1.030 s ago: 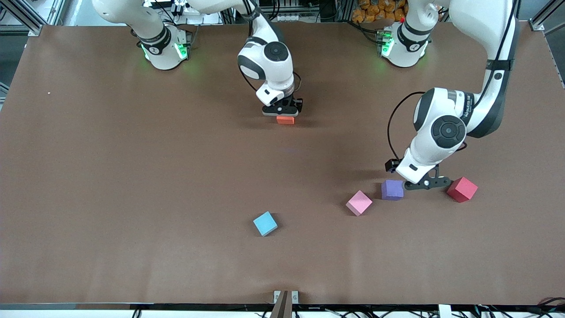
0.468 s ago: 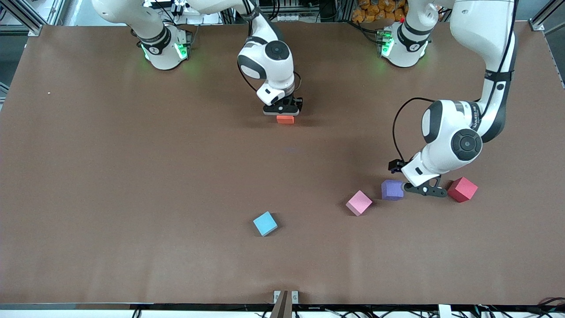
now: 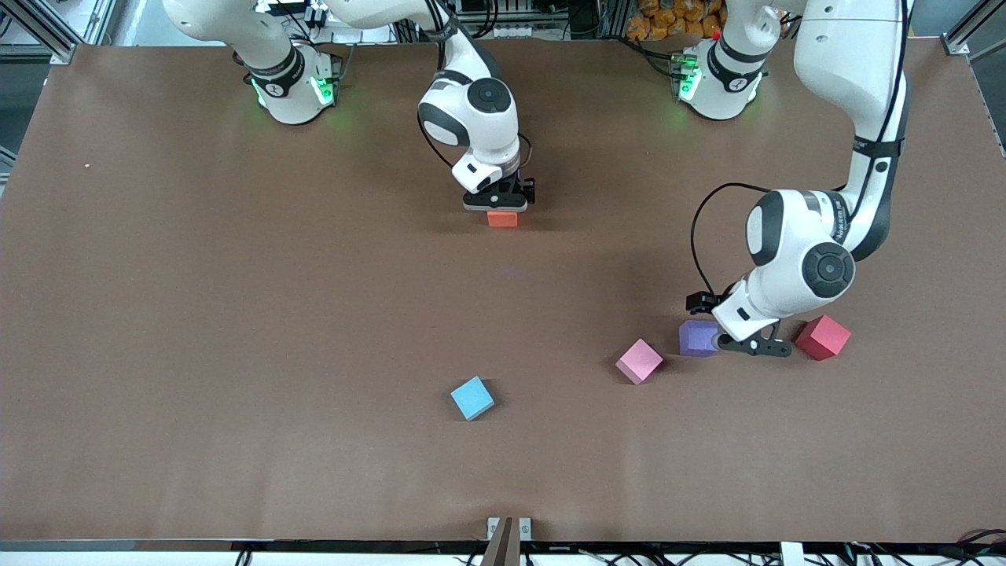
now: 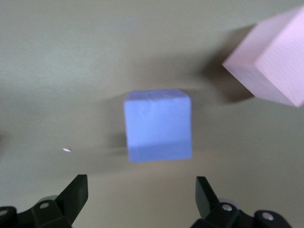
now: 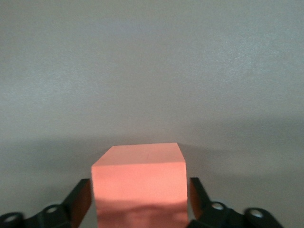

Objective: Arrange blocks into number 1
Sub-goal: 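Grasp the second purple block with the left gripper while the right gripper retracts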

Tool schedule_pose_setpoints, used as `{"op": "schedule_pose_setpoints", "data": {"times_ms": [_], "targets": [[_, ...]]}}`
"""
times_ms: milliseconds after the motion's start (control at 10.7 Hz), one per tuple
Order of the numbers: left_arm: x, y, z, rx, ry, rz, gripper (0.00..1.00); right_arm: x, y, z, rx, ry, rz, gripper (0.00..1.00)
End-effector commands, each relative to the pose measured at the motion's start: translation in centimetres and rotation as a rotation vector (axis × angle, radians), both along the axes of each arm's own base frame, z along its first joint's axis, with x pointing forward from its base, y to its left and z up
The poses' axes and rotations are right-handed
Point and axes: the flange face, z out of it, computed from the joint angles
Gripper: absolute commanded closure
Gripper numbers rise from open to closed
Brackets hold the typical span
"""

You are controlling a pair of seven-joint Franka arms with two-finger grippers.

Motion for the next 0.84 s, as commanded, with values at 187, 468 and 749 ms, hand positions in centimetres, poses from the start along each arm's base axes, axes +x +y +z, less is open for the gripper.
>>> {"op": "schedule_pose_setpoints", "data": {"times_ms": [187,468,749], "targets": [[2.1,-1.6,-0.8,0.017,-0.013,0.154,0.00,3.3,-7.3,8.7,0.056,-0.040,-0.113,0.00],[2.3,-2.4,-1.2,0.028,-0.016,0.172,0.00,10.5,-15.6,14.9,0.054,-0.079,-0.261,0.00],[2.9,-2.5,-1.9,0.033,-0.034,0.165,0.00,19.7,-25.9,20.3,0.009,-0.127,-0.206,0.00]]}}
